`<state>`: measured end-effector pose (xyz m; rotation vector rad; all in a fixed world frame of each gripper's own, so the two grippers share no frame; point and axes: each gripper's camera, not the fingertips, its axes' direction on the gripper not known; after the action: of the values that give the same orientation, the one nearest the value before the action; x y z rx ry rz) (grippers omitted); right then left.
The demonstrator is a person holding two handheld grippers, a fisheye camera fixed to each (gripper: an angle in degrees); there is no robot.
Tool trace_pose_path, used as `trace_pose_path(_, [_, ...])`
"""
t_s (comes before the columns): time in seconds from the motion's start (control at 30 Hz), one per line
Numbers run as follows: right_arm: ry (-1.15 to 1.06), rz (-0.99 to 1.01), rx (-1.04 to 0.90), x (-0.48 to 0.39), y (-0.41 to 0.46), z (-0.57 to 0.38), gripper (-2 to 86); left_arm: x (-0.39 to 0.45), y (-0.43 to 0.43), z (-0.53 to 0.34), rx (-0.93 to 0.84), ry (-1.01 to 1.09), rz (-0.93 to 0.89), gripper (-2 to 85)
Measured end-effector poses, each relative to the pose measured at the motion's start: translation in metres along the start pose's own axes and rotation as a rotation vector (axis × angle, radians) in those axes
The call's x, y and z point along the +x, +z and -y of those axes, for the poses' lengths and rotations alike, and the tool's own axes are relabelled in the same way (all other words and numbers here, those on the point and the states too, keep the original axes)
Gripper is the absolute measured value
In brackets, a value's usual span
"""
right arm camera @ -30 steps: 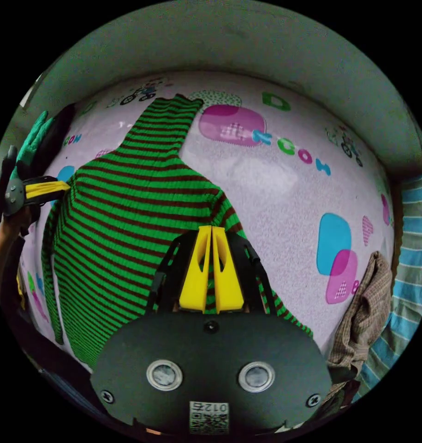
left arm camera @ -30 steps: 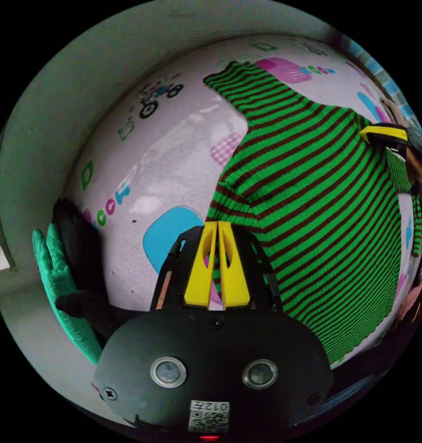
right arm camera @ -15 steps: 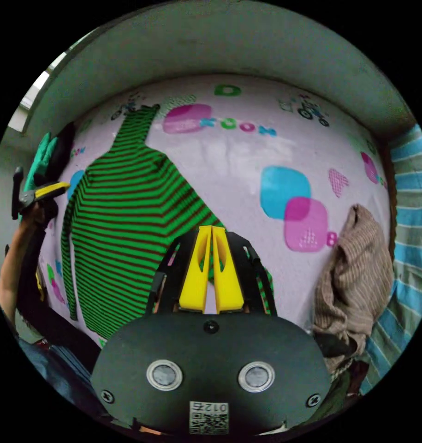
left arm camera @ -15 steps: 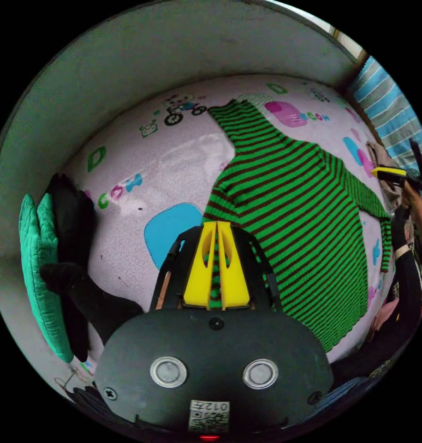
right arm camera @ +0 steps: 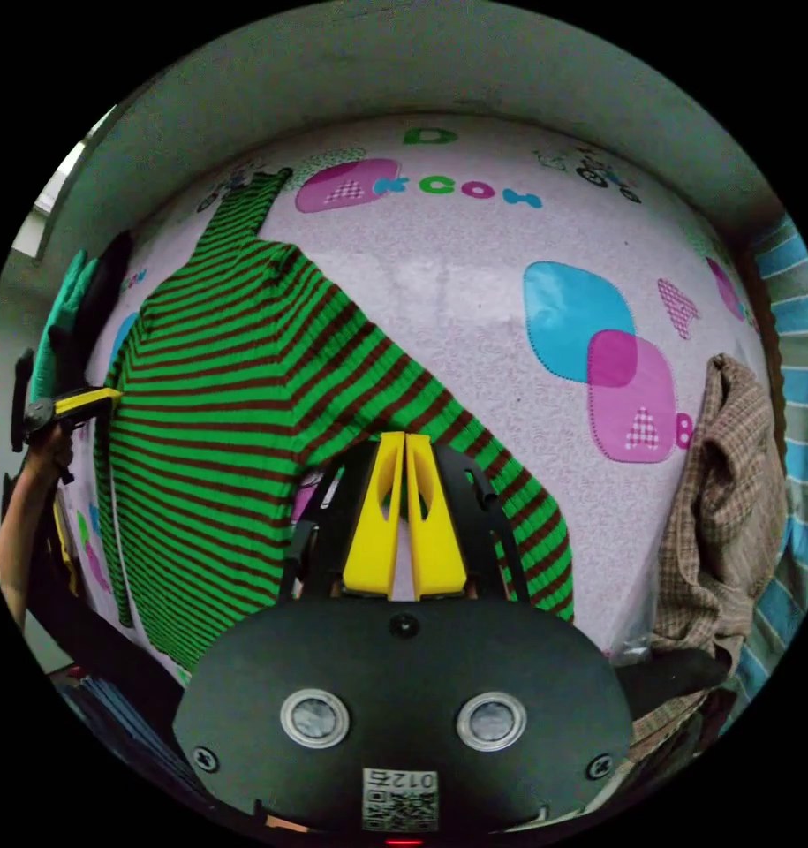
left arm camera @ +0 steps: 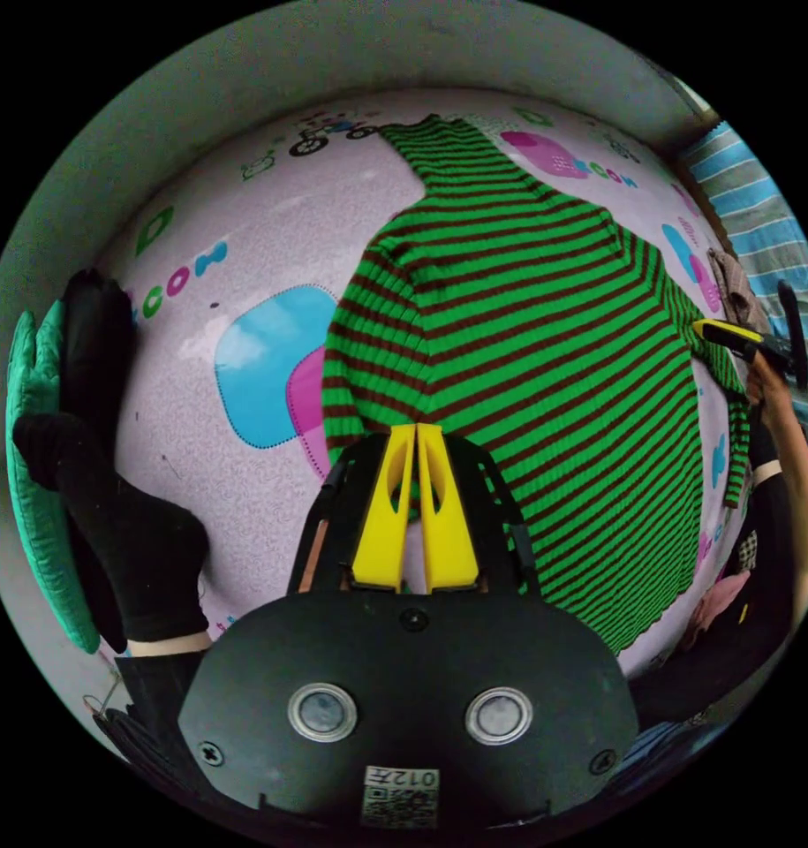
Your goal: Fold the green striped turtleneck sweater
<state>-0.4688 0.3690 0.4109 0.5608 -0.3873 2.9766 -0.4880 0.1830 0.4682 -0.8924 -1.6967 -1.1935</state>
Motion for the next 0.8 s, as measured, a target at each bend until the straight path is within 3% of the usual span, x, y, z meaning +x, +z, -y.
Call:
trace_pose_path(0.13, [-0.004, -0.12, 0.018, 0.005, 0.006, 0.015, -0.9, -0.014, 0.003, 0.004, -0.025, -0.004, 0.044, 0.0])
trace_pose_path(0.33, [0.048, -0.072, -0.012, 0.004, 0.011, 0.028, -0.9, -0.035, 0.005, 0.005, -0.039, 0.011, -0.094, 0.0])
trace_pose_path(0.43, [0.028, -0.109, 0.069, -0.013, -0.002, 0.022, -0.9, -0.049, -0.014, -0.015, 0.012, 0.004, -0.085, 0.1])
trace_pose_path(0.8, [-0.266, 0.287, 0.009, -0.161, 0.022, -0.01, -0.8, -0.037, 0.002, -0.11, -0.15, 0.204, 0.059, 0.9])
